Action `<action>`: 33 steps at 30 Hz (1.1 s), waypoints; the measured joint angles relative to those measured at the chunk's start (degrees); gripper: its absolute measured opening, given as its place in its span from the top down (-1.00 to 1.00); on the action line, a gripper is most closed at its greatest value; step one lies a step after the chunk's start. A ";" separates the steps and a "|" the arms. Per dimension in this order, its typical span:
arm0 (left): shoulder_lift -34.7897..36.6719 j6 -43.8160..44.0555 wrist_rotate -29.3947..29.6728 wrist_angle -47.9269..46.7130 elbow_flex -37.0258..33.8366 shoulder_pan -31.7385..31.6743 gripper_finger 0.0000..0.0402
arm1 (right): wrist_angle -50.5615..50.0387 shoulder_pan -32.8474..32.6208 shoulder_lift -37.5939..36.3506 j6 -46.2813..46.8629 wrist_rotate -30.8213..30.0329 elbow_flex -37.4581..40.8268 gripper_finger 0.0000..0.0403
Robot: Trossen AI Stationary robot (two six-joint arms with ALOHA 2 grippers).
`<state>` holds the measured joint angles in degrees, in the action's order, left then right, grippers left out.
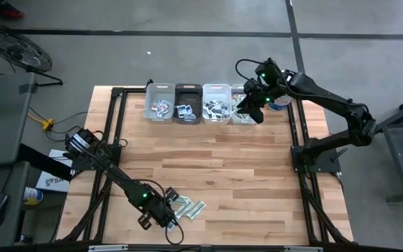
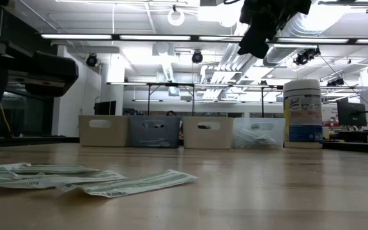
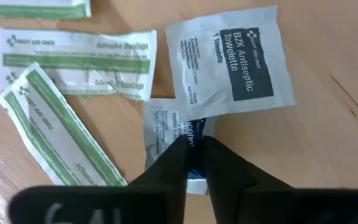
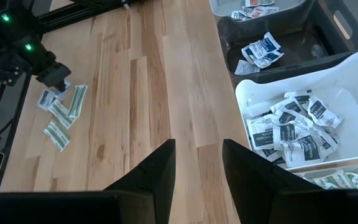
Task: Pick & Place First Aid Supplies
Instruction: Put the blue alcohol pad into the black bin
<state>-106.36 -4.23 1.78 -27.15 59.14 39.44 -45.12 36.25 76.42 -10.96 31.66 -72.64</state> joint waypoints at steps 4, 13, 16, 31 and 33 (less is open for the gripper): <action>-0.05 1.70 -0.18 0.78 -0.03 -0.02 0.94 | -0.01 0.00 0.00 0.00 0.00 0.00 0.37; 0.22 4.41 0.51 0.63 -0.03 -0.04 0.99 | -0.02 0.00 0.00 -0.01 0.02 0.00 0.37; 0.23 4.74 0.74 0.06 0.24 -0.04 0.99 | -0.02 0.00 0.00 -0.02 0.03 0.00 0.37; -0.30 5.08 10.78 -21.22 11.13 -0.12 1.00 | 0.17 0.01 0.00 -0.90 0.07 0.00 0.37; -0.25 6.10 12.11 -23.94 12.35 -0.52 1.00 | 0.17 0.00 0.00 -1.21 0.07 0.00 0.37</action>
<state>-106.61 1.87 13.89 -51.09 71.49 38.92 -44.95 36.25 76.42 -12.17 31.73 -72.64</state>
